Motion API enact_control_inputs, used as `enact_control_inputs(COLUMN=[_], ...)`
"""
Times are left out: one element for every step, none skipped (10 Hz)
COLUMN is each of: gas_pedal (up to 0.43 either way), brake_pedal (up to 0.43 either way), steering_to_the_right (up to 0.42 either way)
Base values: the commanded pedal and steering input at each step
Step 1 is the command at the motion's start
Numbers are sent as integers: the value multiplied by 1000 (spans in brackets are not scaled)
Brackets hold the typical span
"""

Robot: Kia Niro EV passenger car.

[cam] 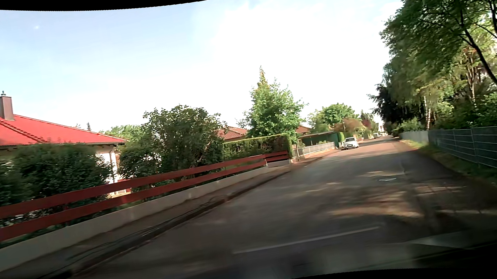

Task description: Follow the waypoints while adhering to traffic rules and regulations

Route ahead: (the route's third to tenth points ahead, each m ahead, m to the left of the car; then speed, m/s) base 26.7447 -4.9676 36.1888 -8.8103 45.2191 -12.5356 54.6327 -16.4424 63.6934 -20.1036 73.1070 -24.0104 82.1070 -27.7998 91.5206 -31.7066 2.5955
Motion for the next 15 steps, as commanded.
enact_control_inputs(gas_pedal=[8,8,8,8,8,8,8,8,8,8,8,8,8,8,8], brake_pedal=[0,0,0,0,0,0,0,0,0,0,0,0,0,0,0], steering_to_the_right=[391,391,397,403,404,401,392,380,361,339,317,281,248,232,212])
